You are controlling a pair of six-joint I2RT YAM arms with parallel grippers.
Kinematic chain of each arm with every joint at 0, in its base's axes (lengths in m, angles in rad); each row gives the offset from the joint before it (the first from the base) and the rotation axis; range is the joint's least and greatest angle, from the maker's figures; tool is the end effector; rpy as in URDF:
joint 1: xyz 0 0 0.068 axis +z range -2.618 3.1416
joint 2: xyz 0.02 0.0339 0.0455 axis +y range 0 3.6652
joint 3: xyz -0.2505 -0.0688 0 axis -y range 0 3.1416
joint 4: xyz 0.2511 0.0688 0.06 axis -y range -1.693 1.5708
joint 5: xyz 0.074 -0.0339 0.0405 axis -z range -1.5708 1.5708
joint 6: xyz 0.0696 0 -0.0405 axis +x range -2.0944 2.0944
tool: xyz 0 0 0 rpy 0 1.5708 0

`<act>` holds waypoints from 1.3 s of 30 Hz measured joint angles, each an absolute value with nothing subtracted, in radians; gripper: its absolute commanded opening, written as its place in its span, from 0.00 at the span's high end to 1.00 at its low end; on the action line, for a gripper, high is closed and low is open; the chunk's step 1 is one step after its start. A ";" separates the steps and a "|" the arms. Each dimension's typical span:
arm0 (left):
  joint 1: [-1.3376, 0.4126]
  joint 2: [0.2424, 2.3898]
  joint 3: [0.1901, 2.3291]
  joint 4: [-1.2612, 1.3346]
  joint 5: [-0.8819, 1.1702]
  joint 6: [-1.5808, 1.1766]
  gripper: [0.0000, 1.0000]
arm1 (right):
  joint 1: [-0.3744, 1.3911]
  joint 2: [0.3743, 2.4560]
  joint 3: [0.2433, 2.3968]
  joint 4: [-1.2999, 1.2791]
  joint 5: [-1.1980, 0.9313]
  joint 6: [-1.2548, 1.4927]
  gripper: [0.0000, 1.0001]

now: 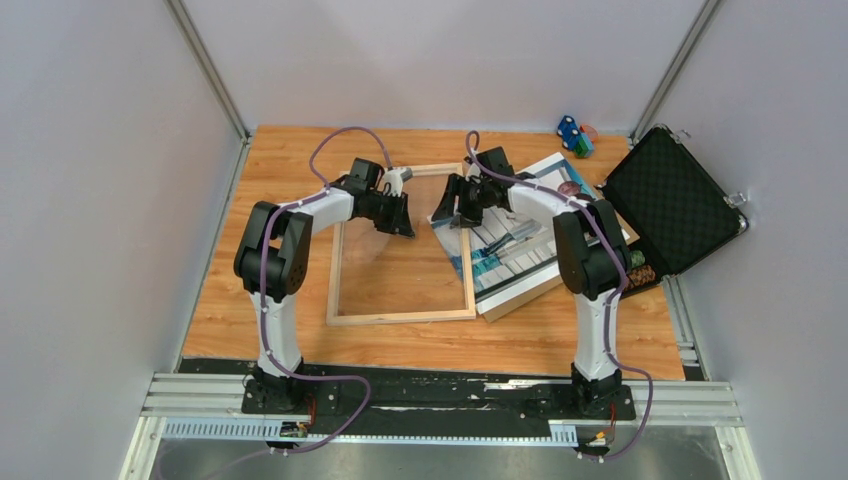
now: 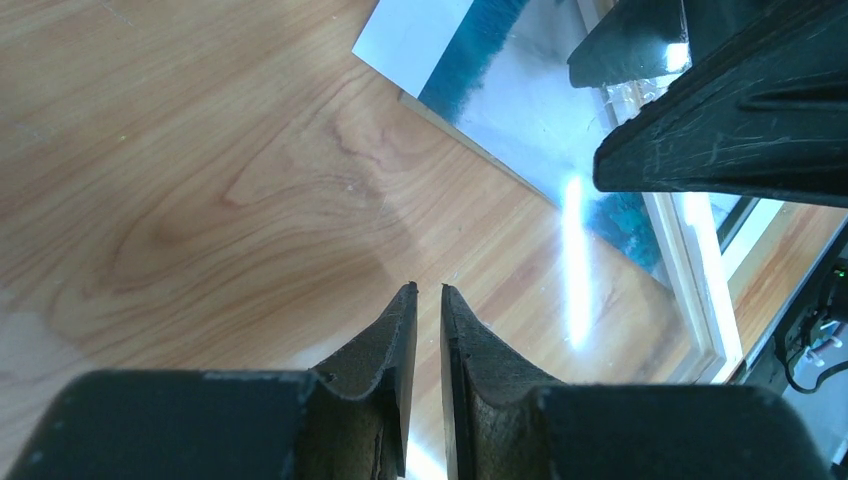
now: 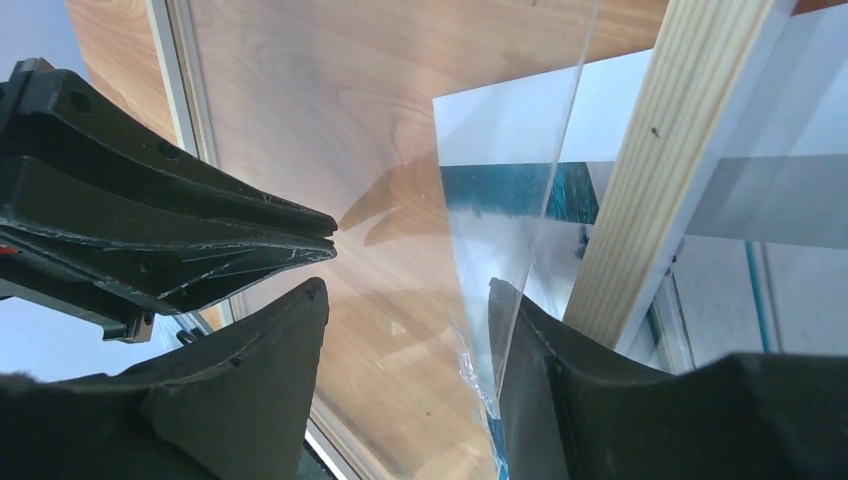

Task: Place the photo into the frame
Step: Place the photo frame item in the photo frame.

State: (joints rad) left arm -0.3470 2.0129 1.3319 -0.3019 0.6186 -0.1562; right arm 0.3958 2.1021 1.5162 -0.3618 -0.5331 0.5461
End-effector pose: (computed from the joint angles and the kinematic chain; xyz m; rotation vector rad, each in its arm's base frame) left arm 0.3930 -0.1850 0.1197 0.4895 2.5205 -0.9836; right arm 0.4177 0.2129 0.1318 -0.0333 2.6484 1.0275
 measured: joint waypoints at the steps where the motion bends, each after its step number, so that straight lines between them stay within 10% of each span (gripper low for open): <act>1: -0.347 2.013 1.332 -0.302 0.619 -0.156 0.78 | 0.395 2.099 1.516 -0.362 -0.530 0.544 0.41; 33: -0.347 2.023 1.329 -0.297 0.618 -0.155 0.78 | 0.344 2.012 1.502 -0.367 -0.443 0.480 0.41; 39: -0.347 2.023 1.329 -0.299 0.620 -0.156 0.60 | 0.344 1.998 1.502 -0.366 -0.443 0.462 0.42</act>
